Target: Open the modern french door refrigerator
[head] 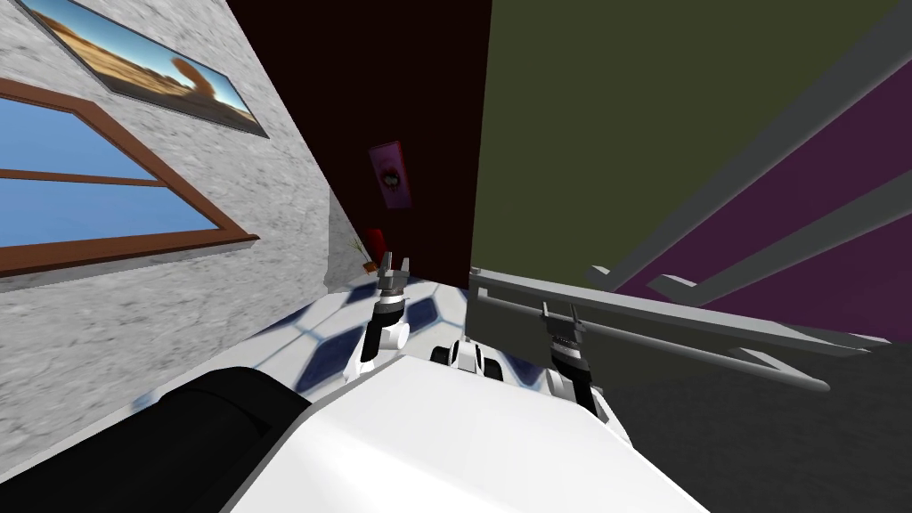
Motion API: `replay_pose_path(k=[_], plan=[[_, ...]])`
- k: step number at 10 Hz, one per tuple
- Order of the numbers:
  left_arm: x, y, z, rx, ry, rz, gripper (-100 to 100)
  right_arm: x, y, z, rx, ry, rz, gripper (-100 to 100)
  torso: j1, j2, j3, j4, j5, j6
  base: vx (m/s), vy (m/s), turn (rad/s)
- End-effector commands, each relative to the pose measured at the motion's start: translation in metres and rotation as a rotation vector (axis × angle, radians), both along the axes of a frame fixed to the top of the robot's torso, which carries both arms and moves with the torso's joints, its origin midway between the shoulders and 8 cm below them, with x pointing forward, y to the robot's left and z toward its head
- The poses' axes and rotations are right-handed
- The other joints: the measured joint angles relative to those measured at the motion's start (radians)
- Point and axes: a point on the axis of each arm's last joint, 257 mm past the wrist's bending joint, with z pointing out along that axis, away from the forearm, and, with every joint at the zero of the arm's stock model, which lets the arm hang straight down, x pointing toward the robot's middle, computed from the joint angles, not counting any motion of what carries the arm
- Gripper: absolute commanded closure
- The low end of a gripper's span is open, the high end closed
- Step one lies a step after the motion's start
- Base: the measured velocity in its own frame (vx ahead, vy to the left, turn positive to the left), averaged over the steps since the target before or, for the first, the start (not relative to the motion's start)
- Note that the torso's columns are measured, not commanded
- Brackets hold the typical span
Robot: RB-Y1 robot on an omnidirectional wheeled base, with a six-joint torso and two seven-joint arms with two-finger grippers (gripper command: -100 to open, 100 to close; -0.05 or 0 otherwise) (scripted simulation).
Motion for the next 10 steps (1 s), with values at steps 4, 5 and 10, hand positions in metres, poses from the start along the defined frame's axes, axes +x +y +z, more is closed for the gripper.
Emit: replay_pose_path(k=[4, 5, 10], plan=[[0.000, 0.000, 0.000, 0.000, 0.000, 0.000, 0, -0.010, 0.001, -0.045, -0.118, 0.102, -0.103, -100, -0.001, 0.001, 0.000, 0.001, 0.000, 0.001, 0.004, 0.065, 0.019], [0.000, 0.000, 0.000, 0.000, 0.000, 0.000, 0, -0.010, 0.001, -0.045, -0.137, 0.104, -0.114, -100, -0.001, 0.003, 0.002, 0.002, 0.001, 0.003, 0.007, 0.044, 0.003], [0.000, 0.000, 0.000, 0.000, 0.000, 0.000, 0, -0.018, 0.002, -0.067, -0.229, 0.155, -0.192, -100, 0.002, -0.003, -0.001, -0.004, -0.005, -0.004, 0.002, 0.044, 0.009]])
